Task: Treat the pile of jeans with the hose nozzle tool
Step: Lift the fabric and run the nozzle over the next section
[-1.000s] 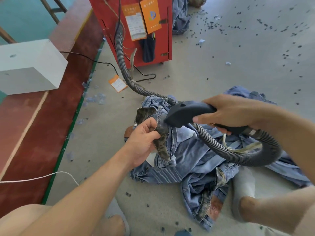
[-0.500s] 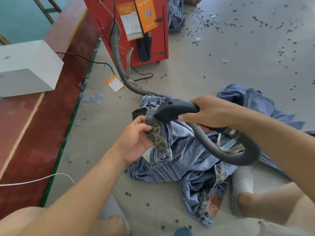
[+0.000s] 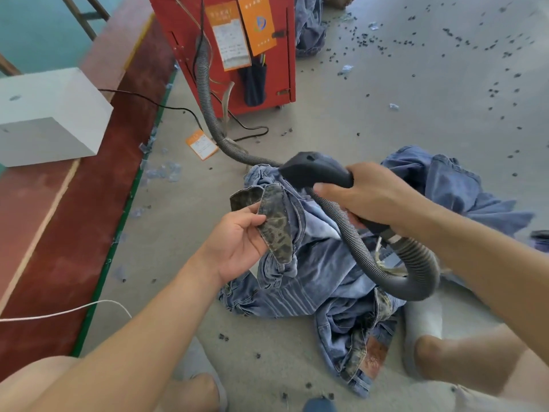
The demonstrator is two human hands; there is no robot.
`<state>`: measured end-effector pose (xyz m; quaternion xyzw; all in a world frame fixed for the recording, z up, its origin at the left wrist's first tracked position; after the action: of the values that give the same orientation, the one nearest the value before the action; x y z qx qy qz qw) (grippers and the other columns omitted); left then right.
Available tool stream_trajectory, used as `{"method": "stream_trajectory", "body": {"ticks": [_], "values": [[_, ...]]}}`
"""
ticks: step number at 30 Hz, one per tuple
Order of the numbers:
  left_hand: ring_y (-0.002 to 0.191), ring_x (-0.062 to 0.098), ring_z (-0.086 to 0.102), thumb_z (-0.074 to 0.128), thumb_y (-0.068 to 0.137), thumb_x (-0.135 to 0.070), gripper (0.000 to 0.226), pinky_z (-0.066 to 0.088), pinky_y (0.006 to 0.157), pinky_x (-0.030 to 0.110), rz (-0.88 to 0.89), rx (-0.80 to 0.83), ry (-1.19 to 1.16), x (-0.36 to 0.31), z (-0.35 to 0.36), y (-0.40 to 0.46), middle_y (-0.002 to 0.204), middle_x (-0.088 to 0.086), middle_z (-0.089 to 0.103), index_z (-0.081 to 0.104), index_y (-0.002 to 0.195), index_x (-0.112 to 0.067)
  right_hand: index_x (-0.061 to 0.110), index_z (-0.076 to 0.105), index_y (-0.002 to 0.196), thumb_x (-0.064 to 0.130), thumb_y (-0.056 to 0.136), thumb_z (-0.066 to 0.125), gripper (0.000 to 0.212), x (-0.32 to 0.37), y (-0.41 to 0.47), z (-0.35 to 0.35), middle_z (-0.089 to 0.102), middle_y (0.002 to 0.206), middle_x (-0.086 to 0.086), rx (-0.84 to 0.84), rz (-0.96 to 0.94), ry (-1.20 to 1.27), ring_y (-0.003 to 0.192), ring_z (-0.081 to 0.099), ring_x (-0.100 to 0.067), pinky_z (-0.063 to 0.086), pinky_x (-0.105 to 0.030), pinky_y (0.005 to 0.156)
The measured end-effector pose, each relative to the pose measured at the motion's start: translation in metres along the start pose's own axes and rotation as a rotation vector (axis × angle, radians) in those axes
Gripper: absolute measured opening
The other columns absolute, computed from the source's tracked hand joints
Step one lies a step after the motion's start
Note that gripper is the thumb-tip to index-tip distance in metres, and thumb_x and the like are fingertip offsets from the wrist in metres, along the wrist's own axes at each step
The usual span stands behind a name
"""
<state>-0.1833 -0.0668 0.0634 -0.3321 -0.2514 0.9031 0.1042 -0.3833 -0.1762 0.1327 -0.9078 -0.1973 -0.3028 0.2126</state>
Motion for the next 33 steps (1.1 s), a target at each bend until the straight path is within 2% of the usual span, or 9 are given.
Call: {"method": "stream_trajectory", "body": {"ticks": [3, 6, 10, 15, 18, 21, 24, 30, 33], "values": [[0.113, 0.033, 0.066, 0.03, 0.101, 0.006, 0.05, 0.051, 0.106, 0.048, 0.029, -0.049, -0.007, -0.003, 0.001, 0.002, 0.135, 0.025, 0.062, 0.048, 0.147, 0.005, 0.007, 0.065, 0.074, 0.049, 0.093, 0.069, 0.046, -0.004, -0.001, -0.008, 0.064, 0.055, -0.013, -0.002, 0.115, 0.206, 0.046, 0.058, -0.022, 0.058, -0.045, 0.061], [0.123, 0.037, 0.06, 0.028, 0.102, 0.005, 0.051, 0.041, 0.115, 0.054, 0.066, -0.116, -0.068, -0.012, -0.003, 0.006, 0.147, 0.026, 0.054, 0.045, 0.15, 0.003, 0.012, 0.065, 0.073, 0.049, 0.089, 0.069, 0.041, -0.007, -0.005, -0.017, 0.063, 0.051, -0.004, 0.16, 0.033, 0.032, 0.04, 0.055, -0.015, 0.055, -0.038, 0.056], [0.11, 0.036, 0.068, 0.029, 0.101, 0.007, 0.051, 0.06, 0.095, 0.049, 0.065, -0.087, -0.054, -0.013, 0.001, 0.006, 0.139, 0.028, 0.059, 0.046, 0.149, 0.003, 0.017, 0.068, 0.084, 0.048, 0.089, 0.069, 0.031, -0.004, -0.01, -0.013, 0.064, 0.05, 0.0, 0.329, -0.043, -0.1, 0.037, 0.054, -0.011, 0.045, -0.022, 0.042], [0.112, 0.034, 0.067, 0.03, 0.101, 0.008, 0.048, 0.056, 0.102, 0.048, 0.011, -0.025, 0.082, -0.004, 0.008, 0.002, 0.138, 0.028, 0.059, 0.047, 0.147, 0.006, 0.01, 0.067, 0.081, 0.048, 0.093, 0.067, 0.04, 0.002, 0.004, 0.0, 0.063, 0.051, -0.003, 0.062, -0.046, -0.062, 0.036, 0.05, -0.008, 0.046, -0.029, 0.05], [0.118, 0.036, 0.066, 0.028, 0.102, 0.008, 0.048, 0.056, 0.101, 0.049, 0.036, -0.062, -0.001, -0.004, 0.01, 0.005, 0.141, 0.028, 0.059, 0.049, 0.144, 0.006, 0.005, 0.069, 0.078, 0.045, 0.094, 0.072, 0.043, -0.007, 0.009, 0.004, 0.064, 0.051, -0.003, -0.082, 0.103, 0.292, 0.039, 0.055, -0.012, 0.05, -0.031, 0.05], [0.127, 0.039, 0.061, 0.026, 0.102, 0.008, 0.049, 0.053, 0.103, 0.05, 0.076, -0.11, -0.124, -0.007, 0.008, 0.013, 0.142, 0.029, 0.057, 0.048, 0.145, 0.008, -0.002, 0.072, 0.094, 0.033, 0.092, 0.079, 0.035, -0.007, 0.008, 0.023, 0.075, 0.067, -0.004, -0.015, 0.192, 0.555, 0.052, 0.067, -0.012, 0.057, -0.025, 0.05], [0.121, 0.038, 0.062, 0.029, 0.102, 0.003, 0.049, 0.055, 0.102, 0.046, 0.071, -0.03, -0.122, -0.002, 0.021, 0.01, 0.136, 0.028, 0.059, 0.044, 0.148, 0.008, -0.001, 0.071, 0.1, 0.034, 0.087, 0.083, 0.039, -0.003, 0.009, 0.053, 0.076, 0.086, -0.016, 0.052, 0.179, 0.537, 0.073, 0.071, -0.025, 0.062, -0.049, 0.077], [0.108, 0.027, 0.069, 0.025, 0.098, -0.023, 0.061, 0.056, 0.092, 0.036, 0.02, 0.239, 0.037, -0.006, 0.033, 0.01, 0.139, 0.016, 0.062, 0.043, 0.152, -0.002, -0.002, 0.065, 0.113, 0.035, 0.086, 0.085, 0.05, 0.011, 0.02, 0.069, 0.073, 0.098, -0.027, 0.006, 0.143, 0.541, 0.085, 0.073, -0.037, 0.063, -0.057, 0.077], [0.117, 0.026, 0.066, 0.03, 0.094, -0.028, 0.061, 0.057, 0.093, 0.038, -0.011, 0.197, 0.118, -0.002, 0.026, 0.015, 0.14, 0.013, 0.064, 0.054, 0.146, -0.008, -0.001, 0.062, 0.116, 0.045, 0.081, 0.087, 0.063, 0.016, 0.027, 0.064, 0.067, 0.086, -0.016, -0.033, 0.134, 0.545, 0.068, 0.064, -0.024, 0.061, -0.043, 0.064]]}}
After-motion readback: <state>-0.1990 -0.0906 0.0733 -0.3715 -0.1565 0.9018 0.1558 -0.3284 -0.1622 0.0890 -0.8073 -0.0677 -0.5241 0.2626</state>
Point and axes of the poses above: each hand's wrist, its own y-axis towards the middle knuckle, its own z-axis out of the palm, x = y × z, the point moved 2 cm from there along y, towards the middle knuckle
